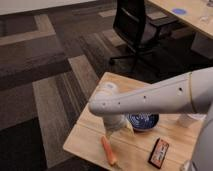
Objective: Drag the pepper across the table
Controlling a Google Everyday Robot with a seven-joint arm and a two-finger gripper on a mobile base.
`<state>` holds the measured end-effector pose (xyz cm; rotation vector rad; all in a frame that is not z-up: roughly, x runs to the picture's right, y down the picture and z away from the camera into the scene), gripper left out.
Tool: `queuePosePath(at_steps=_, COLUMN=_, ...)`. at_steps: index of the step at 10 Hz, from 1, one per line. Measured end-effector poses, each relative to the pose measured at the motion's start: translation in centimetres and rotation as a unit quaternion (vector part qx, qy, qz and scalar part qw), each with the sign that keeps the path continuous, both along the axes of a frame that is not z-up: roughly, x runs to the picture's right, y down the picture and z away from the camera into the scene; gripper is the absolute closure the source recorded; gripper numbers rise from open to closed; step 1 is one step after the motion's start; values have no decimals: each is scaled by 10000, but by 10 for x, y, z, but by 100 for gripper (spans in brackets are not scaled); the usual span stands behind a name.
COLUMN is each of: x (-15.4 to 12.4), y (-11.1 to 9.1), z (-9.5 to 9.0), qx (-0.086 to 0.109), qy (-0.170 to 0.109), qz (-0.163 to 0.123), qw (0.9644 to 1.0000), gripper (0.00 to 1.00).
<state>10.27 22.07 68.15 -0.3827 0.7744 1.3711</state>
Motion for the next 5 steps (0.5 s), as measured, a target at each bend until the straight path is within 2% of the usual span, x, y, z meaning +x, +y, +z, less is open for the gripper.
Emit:
queuePosePath(at_steps=1, x=8, y=5, z=1, qx=30, qy=65, qz=76, qw=9999, gripper=35)
queuePosePath(at_steps=3, x=25, y=17, z=9, qx=214, qy=50, qz=216, qw=9995, gripper=35)
queuePosePath(at_steps=5, x=24, y=17, z=9, qx=233, qy=34, qz=219, qw=9995, gripper=35)
